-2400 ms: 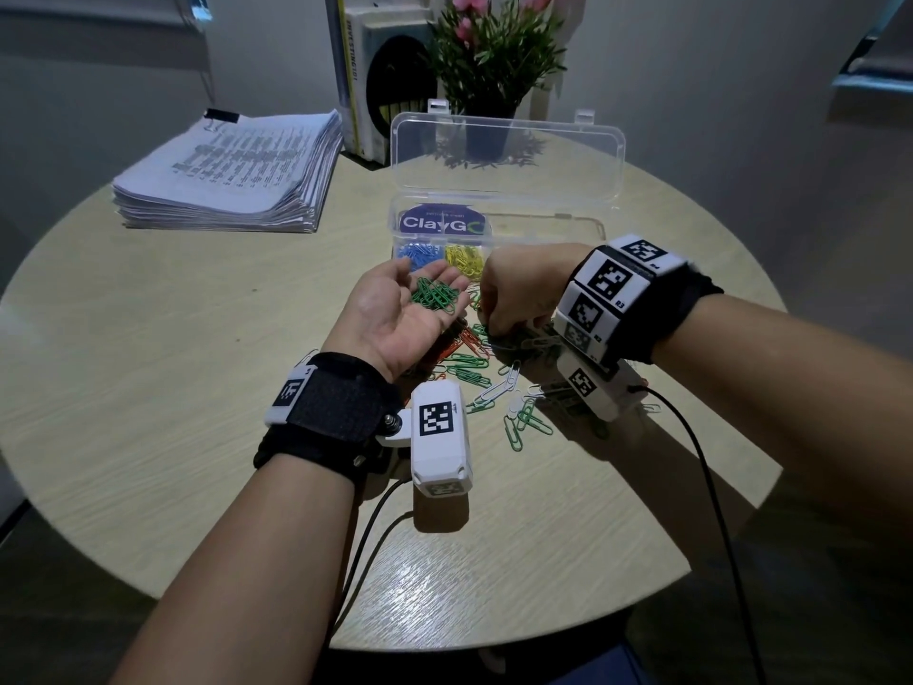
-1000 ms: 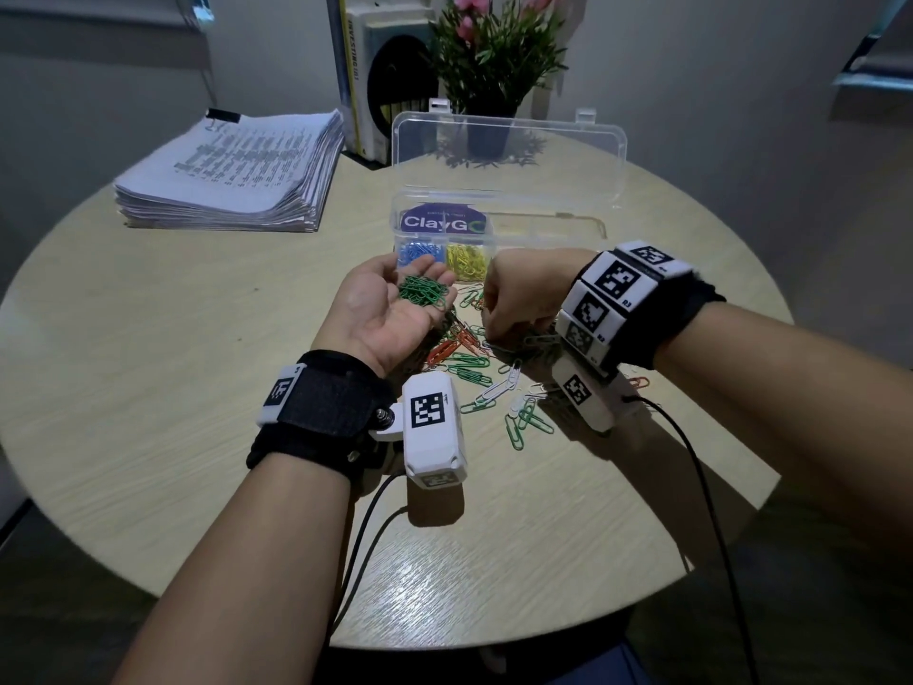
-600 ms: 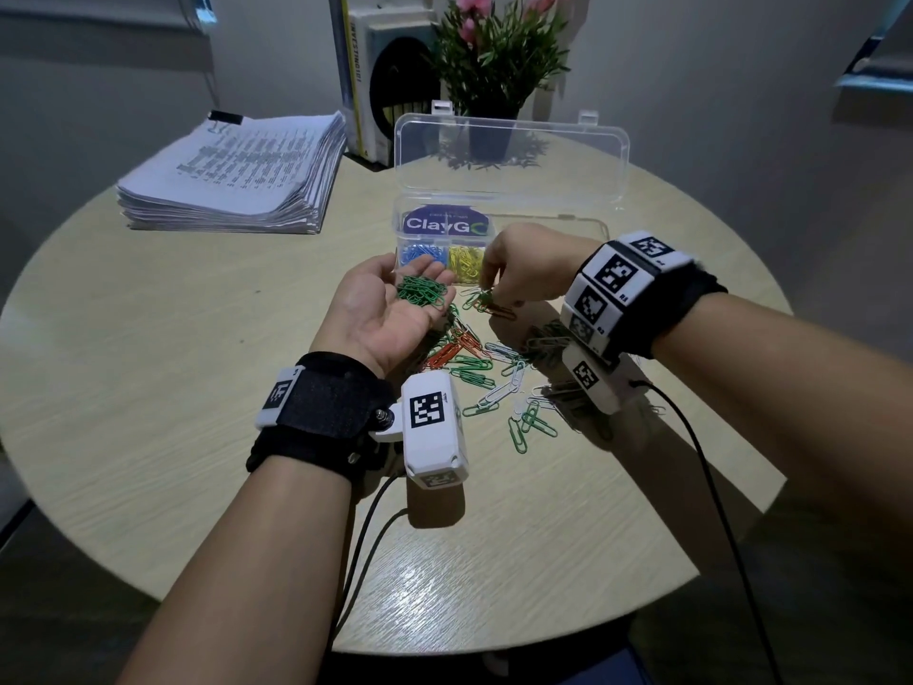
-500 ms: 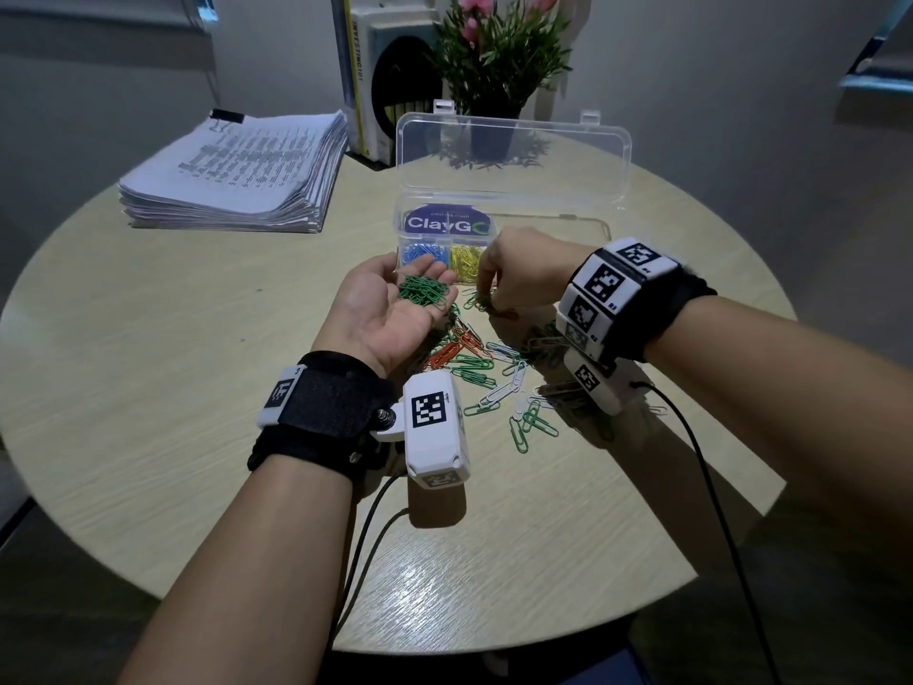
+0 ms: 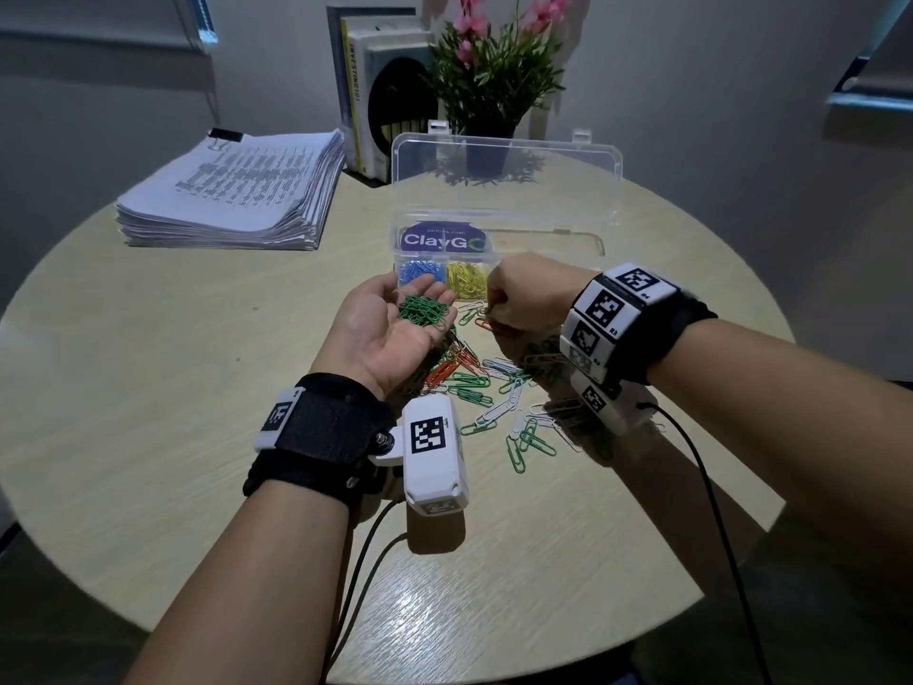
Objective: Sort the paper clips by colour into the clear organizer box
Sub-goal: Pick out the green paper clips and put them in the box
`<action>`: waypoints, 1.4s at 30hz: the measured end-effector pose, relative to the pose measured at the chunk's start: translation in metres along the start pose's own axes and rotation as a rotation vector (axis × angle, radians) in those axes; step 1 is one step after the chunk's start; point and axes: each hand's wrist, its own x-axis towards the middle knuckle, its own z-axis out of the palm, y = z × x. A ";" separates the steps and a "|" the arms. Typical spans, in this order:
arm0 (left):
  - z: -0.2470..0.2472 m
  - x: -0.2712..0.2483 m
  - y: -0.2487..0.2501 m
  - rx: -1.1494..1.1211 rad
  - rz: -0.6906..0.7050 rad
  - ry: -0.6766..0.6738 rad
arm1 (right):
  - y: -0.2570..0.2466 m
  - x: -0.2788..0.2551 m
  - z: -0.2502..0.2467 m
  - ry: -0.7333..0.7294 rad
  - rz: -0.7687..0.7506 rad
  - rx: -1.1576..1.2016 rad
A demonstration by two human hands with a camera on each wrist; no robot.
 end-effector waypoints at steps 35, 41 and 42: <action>-0.008 0.001 0.011 -0.128 0.025 0.009 | -0.021 0.002 0.004 -0.043 -0.071 -0.015; -0.007 0.000 0.010 -0.108 0.022 0.012 | -0.011 -0.003 -0.005 0.021 -0.083 0.123; -0.007 0.000 0.010 -0.106 0.021 0.012 | -0.010 -0.004 -0.007 0.023 -0.079 0.148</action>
